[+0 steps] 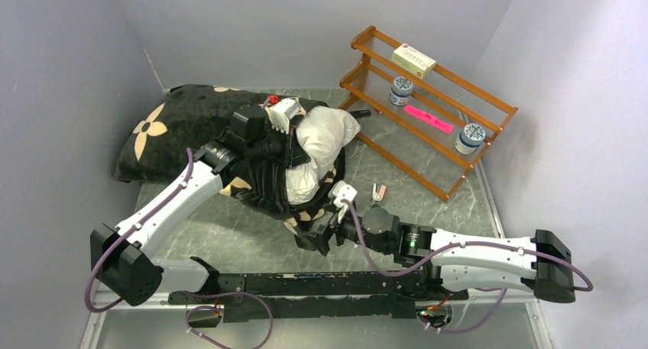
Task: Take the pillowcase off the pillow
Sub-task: Remove the pillow from the pillowcase.
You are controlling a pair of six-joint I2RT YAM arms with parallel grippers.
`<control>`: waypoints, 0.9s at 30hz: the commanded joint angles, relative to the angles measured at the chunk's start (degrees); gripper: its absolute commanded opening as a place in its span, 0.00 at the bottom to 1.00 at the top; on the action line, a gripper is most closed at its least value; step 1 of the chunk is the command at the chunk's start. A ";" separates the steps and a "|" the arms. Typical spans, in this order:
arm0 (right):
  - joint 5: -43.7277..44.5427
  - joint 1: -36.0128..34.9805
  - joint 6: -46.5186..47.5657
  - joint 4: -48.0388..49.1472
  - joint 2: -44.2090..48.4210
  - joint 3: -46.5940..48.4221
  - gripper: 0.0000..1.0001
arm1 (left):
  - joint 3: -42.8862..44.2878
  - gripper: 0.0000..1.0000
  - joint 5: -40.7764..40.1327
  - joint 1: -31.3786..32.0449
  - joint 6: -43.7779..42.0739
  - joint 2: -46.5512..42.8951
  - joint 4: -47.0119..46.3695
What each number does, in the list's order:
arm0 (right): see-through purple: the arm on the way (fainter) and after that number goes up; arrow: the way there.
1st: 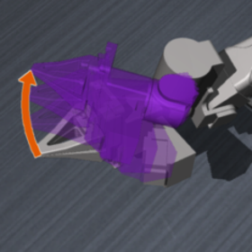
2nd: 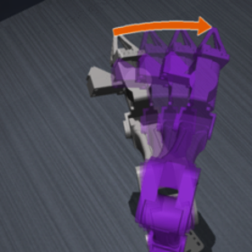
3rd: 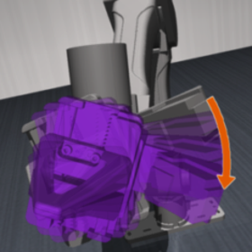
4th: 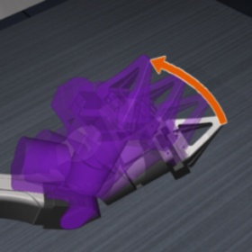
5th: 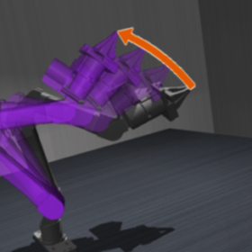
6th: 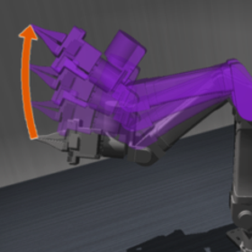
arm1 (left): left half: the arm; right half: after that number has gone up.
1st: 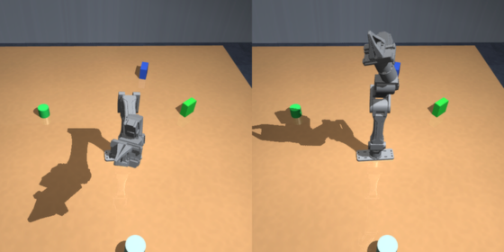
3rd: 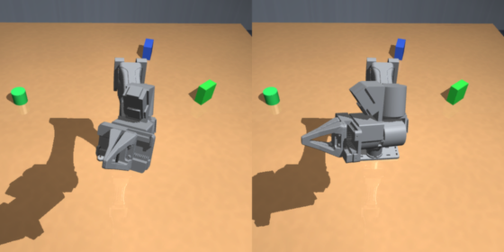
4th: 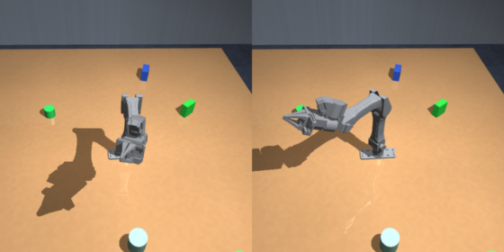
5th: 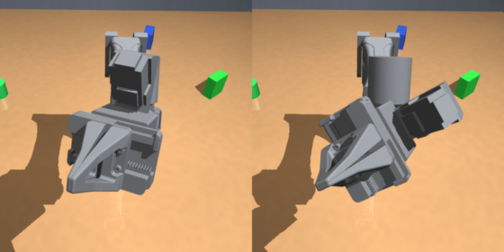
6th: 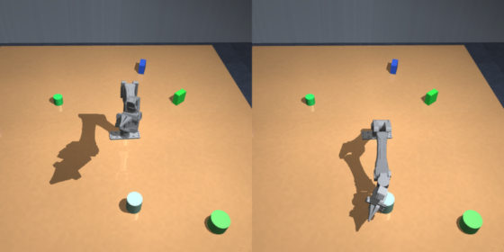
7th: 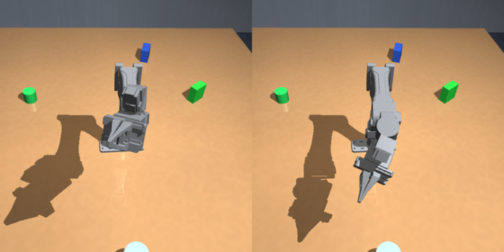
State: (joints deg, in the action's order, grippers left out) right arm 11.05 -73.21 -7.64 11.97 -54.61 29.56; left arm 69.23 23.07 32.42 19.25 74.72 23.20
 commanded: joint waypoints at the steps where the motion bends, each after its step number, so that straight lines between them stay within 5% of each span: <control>1: 8.20 0.05 -13.95 -3.52 3.12 3.86 1.00 | -2.00 0.05 6.69 -0.19 -0.51 -5.59 -12.24; 5: 10.29 0.02 -21.24 -2.41 3.96 4.24 1.00 | -5.08 0.07 8.96 0.73 0.19 -7.15 -15.03; 10: 15.77 0.00 -27.66 1.53 2.10 3.50 1.00 | -7.38 0.26 9.26 2.60 -0.43 -9.43 -16.73; 15: 20.63 0.10 -32.39 4.96 -2.44 3.42 1.00 | -7.84 0.34 7.83 2.73 -1.40 -11.62 -15.70; 22: 24.54 0.20 -38.02 -3.04 -4.03 4.27 1.00 | -7.34 0.62 -0.97 2.73 -6.69 -16.99 -6.70; 27: 17.18 0.34 -39.34 -1.04 -3.55 1.66 1.00 | -11.36 0.82 -7.78 2.73 -8.80 -23.28 -0.93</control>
State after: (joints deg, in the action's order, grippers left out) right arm 32.21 -73.06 -43.97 9.37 -59.13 31.55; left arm 60.16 21.61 35.11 13.91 56.18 17.37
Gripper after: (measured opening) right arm 0.994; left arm 0.771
